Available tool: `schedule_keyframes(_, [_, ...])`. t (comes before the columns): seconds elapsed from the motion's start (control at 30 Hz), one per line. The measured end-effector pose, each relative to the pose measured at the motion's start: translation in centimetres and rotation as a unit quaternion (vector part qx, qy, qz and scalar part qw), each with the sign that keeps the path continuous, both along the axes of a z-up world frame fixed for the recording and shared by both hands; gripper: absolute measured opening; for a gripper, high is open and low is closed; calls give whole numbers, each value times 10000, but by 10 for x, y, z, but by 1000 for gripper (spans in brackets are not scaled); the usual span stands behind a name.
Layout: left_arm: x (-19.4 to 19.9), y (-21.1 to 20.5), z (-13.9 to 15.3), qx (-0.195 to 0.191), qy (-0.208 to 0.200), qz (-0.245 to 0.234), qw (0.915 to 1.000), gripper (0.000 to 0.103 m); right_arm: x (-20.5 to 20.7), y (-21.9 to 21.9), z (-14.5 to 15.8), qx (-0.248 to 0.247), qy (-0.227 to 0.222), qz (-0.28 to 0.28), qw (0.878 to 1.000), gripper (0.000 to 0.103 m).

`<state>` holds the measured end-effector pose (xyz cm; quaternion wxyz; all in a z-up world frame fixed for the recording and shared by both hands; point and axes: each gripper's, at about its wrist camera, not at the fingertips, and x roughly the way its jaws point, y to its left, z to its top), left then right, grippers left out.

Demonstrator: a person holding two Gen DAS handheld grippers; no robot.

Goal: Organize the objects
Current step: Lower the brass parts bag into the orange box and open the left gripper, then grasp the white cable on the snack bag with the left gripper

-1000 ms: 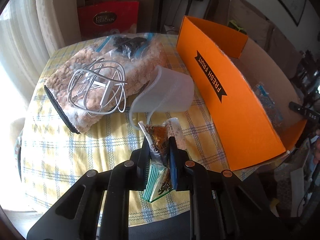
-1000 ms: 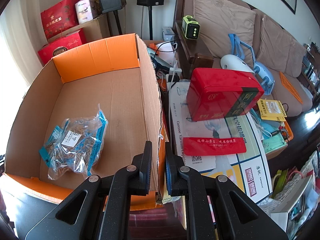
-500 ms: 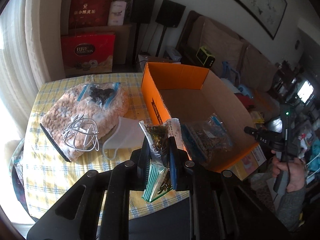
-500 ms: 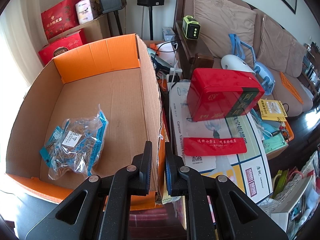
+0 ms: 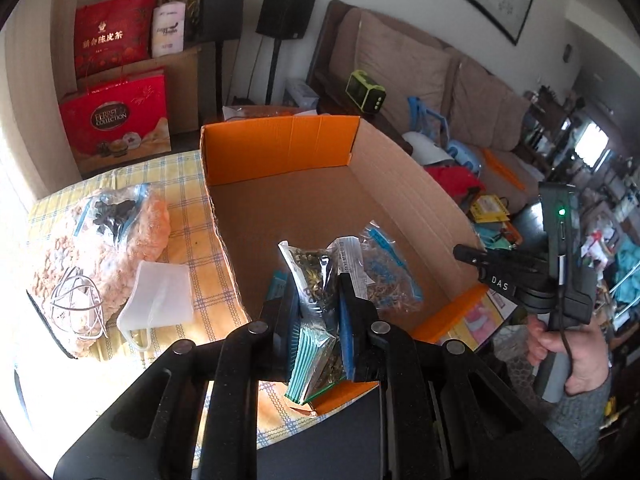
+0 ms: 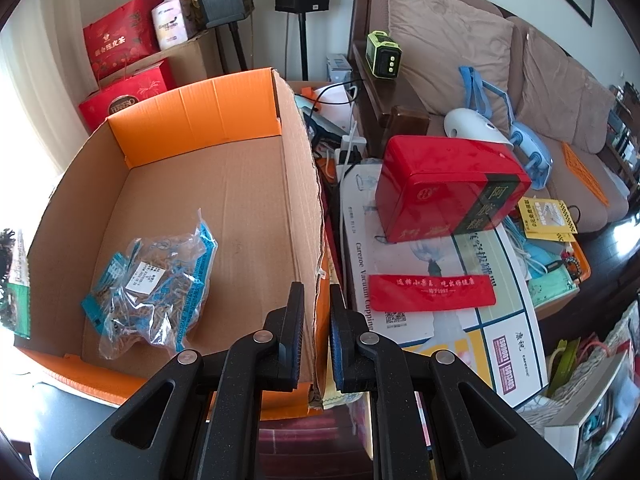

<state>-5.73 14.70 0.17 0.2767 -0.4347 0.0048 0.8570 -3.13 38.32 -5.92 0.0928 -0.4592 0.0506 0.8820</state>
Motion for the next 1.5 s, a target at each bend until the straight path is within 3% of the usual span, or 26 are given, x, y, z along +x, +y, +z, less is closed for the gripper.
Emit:
schedule_keyframes(0.17, [-7, 11, -16, -128, -177, -38, 9998, 17, 0, 1, 0, -30, 18, 1, 10000, 10])
schedule_keyframes(0.33, [-9, 14, -29, -159, -339, -16, 9993, 26, 0, 1, 0, -25, 16, 0, 10000, 10])
schedule_keyframes(0.4, [-9, 12, -30, -178, -343, 44, 9992, 39, 0, 1, 0, -30, 17, 1, 10000, 10])
schedule_keyframes(0.73, [-7, -10, -16, 32, -249, 259, 9993, 59, 1, 1, 0, -26, 15, 3, 10000, 10])
schedule_keyframes(0.8, [-7, -15, -11, 31, -169, 378, 9991, 73, 1, 1, -1, -20, 15, 1, 10000, 10])
schedule_keyframes(0.83, [-6, -18, -9, 19, -95, 428, 9990, 74, 1, 1, 0, -17, 15, 1, 10000, 10])
schedule_keyframes(1.17, [-9, -60, 6, -54, 206, 825, 9964, 78, 1, 1, 0, -20, 19, 2, 10000, 10])
schedule_keyframes(1.5, [-29, -148, -8, -13, -47, 1721, 9851, 78, 1, 1, 0, -21, 17, 0, 10000, 10])
